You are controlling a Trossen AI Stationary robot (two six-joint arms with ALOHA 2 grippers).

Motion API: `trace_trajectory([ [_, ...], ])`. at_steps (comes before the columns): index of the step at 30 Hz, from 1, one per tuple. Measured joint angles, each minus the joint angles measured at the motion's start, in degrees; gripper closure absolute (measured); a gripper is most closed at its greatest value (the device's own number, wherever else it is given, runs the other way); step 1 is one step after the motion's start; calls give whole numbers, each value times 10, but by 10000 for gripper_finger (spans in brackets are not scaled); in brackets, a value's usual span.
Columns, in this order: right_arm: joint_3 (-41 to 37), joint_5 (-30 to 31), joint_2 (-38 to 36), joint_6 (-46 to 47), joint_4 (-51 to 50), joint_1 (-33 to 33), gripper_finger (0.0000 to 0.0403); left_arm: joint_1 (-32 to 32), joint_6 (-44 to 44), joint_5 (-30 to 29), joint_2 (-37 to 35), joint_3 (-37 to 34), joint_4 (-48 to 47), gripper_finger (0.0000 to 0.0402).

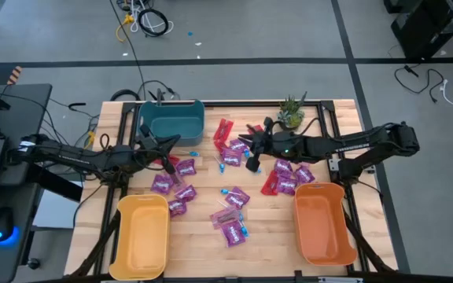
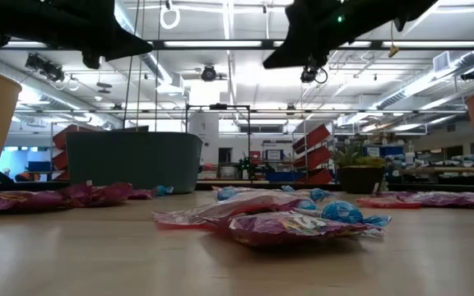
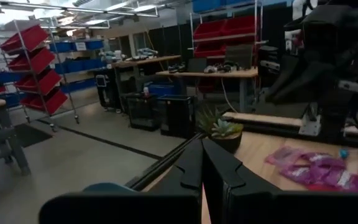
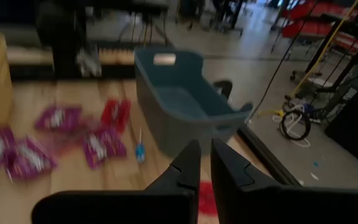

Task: Sort candy
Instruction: Put the purple candy into the orange bin

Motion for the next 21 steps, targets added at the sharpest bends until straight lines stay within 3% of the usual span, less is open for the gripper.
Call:
trace_trajectory([
  [9,0,0,42,-41,-8,0,369,0,-5,112,2,0,-30,396],
  [15,0,0,51,-71,-2,10,360,0,-14,266,2,0,-77,396],
  [21,0,14,49,-30,-12,13,349,0,-18,266,2,0,-76,396],
])
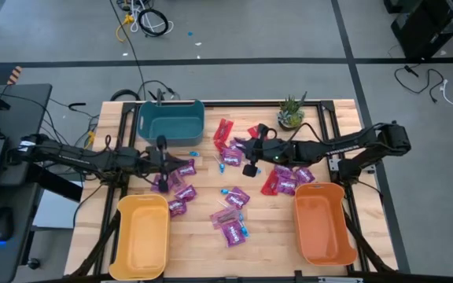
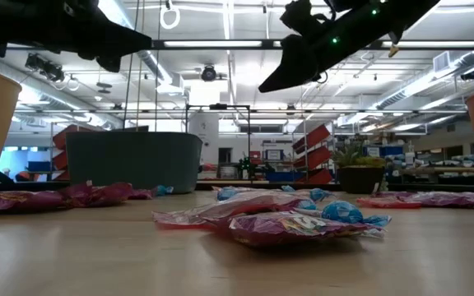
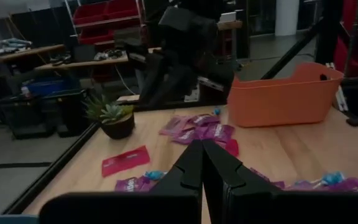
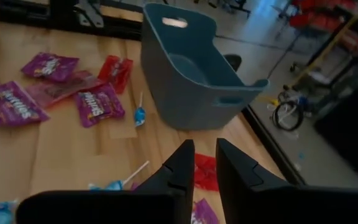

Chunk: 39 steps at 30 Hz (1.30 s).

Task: Sort candy
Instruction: Put the purple candy into the orange bin

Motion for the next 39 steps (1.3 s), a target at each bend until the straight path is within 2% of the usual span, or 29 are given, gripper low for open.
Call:
trace_trajectory([
  [4,30,1,-1,33,-75,-6,346,0,-11,-39,0,0,1,396],
  [8,74,0,10,22,-130,-10,347,0,-12,-75,0,0,5,396],
  [11,95,-6,18,8,-146,-12,347,0,-3,-130,0,0,17,396],
  [14,96,-39,18,17,-156,-19,346,0,15,-189,-2,0,22,396],
  [16,96,-50,18,33,-173,-24,346,0,28,-209,-2,0,29,396],
  [22,93,-61,34,56,-192,-26,347,0,45,-218,-2,0,43,396],
  [30,92,-64,109,82,-178,-24,345,0,46,-219,-2,0,50,396],
  [39,92,-65,176,112,-151,-24,311,0,46,-219,-2,0,49,396],
])
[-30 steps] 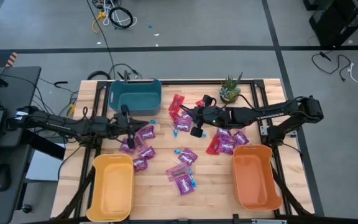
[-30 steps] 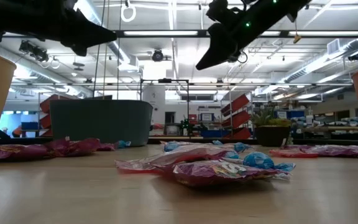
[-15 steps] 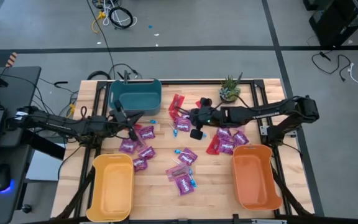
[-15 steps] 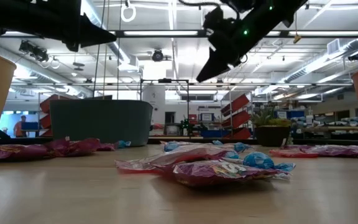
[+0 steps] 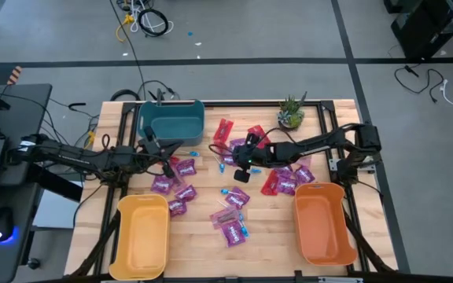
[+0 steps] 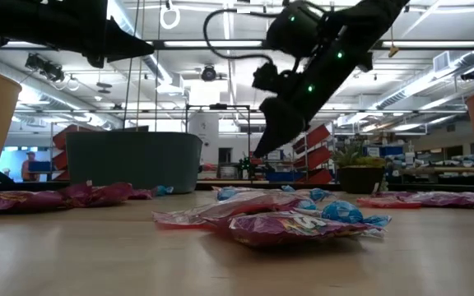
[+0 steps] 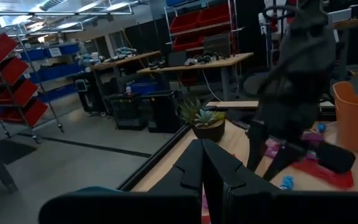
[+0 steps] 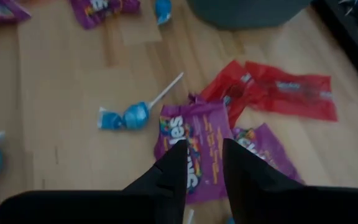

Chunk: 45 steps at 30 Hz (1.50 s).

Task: Sort candy
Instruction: Put the purple candy into the orange bin

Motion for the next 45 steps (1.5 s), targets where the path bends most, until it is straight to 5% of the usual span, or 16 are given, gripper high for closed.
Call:
trace_trajectory([
  [20,0,-48,49,-61,61,3,197,0,-3,0,0,0,-3,396],
  [45,0,-26,103,-91,75,-8,214,0,-17,0,1,0,-13,396],
])
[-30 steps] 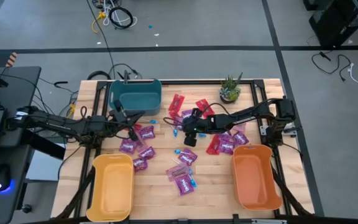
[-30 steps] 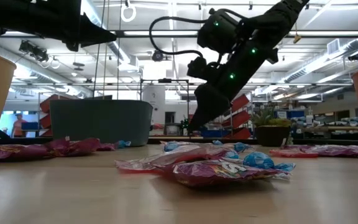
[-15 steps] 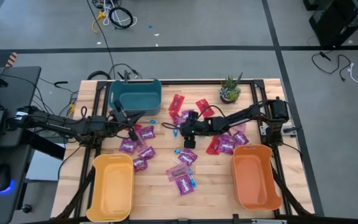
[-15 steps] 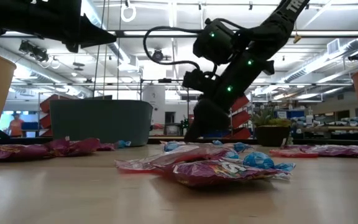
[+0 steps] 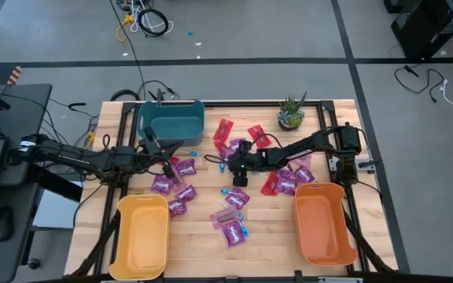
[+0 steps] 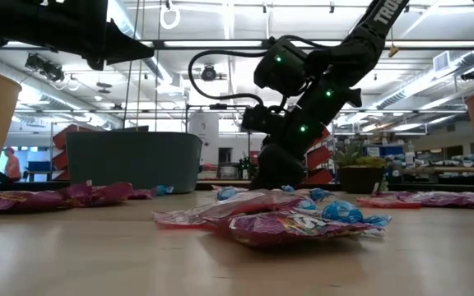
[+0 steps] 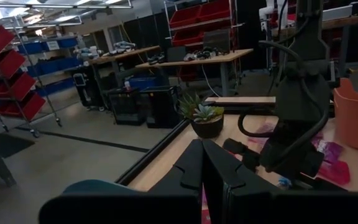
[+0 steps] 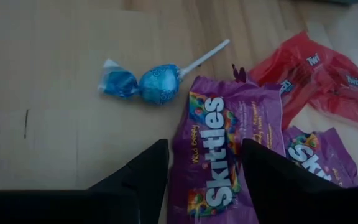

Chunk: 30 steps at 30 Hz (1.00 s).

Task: Sort candy
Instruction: Put the purple candy into the orange bin

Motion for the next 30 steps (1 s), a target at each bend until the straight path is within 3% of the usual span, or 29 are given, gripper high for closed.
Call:
trace_trajectory([
  [6,0,-1,0,-1,-1,0,242,0,0,0,0,0,0,396],
  [26,1,-31,0,-9,-5,-10,394,0,0,0,0,0,1,396],
  [30,0,-31,-1,-16,-2,-10,397,0,-1,0,0,0,1,396],
])
